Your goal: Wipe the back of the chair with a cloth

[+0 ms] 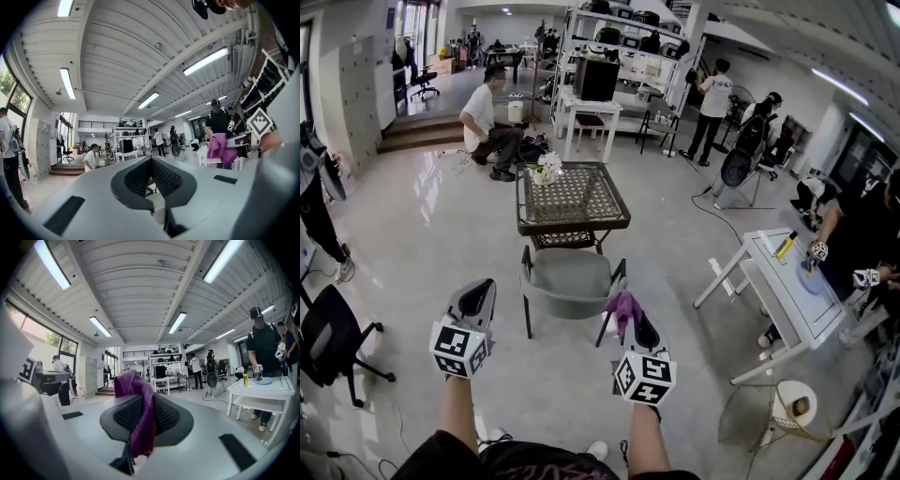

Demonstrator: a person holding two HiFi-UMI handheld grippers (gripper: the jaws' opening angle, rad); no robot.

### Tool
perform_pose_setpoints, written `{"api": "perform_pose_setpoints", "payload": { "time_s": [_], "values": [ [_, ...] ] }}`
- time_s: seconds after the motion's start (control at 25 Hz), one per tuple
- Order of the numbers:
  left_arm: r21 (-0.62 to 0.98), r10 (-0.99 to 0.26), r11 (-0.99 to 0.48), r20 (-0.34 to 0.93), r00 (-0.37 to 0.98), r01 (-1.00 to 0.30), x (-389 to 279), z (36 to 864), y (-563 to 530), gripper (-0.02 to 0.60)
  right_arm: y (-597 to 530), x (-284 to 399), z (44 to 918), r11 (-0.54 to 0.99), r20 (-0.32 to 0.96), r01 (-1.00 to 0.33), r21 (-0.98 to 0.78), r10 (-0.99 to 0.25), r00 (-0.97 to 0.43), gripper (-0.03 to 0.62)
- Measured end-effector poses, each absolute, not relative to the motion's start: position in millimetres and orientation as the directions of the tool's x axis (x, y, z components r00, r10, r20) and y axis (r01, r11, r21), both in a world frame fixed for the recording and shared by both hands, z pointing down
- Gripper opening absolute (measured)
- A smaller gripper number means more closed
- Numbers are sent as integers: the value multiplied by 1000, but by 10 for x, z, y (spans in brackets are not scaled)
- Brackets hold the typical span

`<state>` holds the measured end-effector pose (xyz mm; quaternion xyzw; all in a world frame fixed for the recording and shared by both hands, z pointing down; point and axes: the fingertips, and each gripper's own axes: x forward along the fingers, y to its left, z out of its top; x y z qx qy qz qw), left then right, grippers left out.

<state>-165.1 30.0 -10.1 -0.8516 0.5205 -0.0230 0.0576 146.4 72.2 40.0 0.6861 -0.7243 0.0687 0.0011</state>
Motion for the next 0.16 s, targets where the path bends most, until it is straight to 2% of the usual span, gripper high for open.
{"api": "perform_pose_setpoints", "payload": {
  "time_s": [0.16],
  "values": [
    [-113,-885,-460,-26,465,-881,-1672,-98,277,9,697,1468,369,44,89,-991,-127,-994,-55,71]
  ]
}}
